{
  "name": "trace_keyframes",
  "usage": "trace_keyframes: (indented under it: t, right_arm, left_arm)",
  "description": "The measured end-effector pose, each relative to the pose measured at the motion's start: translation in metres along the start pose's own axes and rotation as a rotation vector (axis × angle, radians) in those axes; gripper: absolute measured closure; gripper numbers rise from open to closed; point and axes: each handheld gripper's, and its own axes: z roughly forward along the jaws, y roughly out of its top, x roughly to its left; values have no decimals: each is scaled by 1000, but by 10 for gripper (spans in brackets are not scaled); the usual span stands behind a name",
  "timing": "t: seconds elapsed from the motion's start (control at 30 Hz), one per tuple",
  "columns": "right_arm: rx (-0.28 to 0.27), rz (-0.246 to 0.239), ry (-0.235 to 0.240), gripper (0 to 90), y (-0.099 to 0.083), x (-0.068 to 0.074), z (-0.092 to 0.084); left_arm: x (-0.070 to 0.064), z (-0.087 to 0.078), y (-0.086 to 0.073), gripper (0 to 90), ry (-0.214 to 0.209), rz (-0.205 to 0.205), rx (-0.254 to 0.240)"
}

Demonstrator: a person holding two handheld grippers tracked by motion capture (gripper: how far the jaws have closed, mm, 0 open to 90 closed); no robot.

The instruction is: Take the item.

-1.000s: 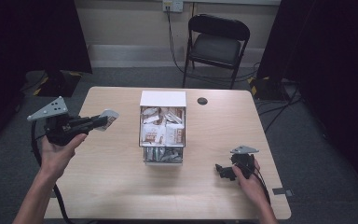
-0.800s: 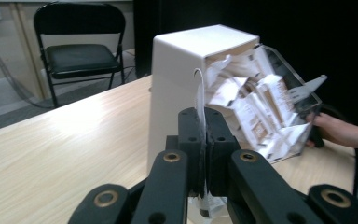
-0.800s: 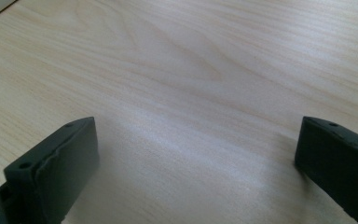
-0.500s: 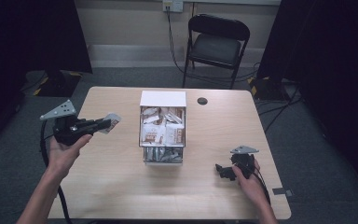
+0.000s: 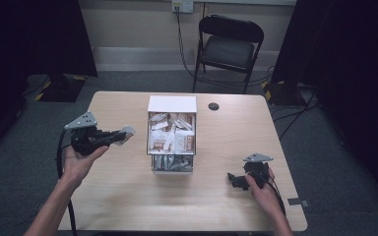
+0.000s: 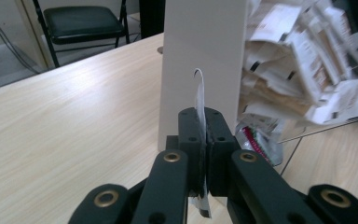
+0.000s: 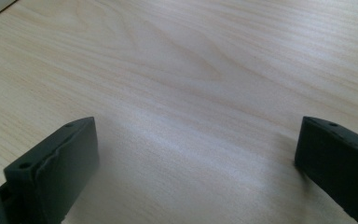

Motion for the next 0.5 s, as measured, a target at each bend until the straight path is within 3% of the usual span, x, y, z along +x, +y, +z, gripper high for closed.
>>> trace_keyframes:
  t: [0.33, 0.5]
  right_arm:
    - [0, 0, -1, 0, 0, 0, 0]
    - [0, 0, 0, 0, 0, 0, 0]
  left_arm:
    - [3, 20, -12, 876, 12, 6, 71]
    - [4, 28, -16, 875, 3, -11, 85]
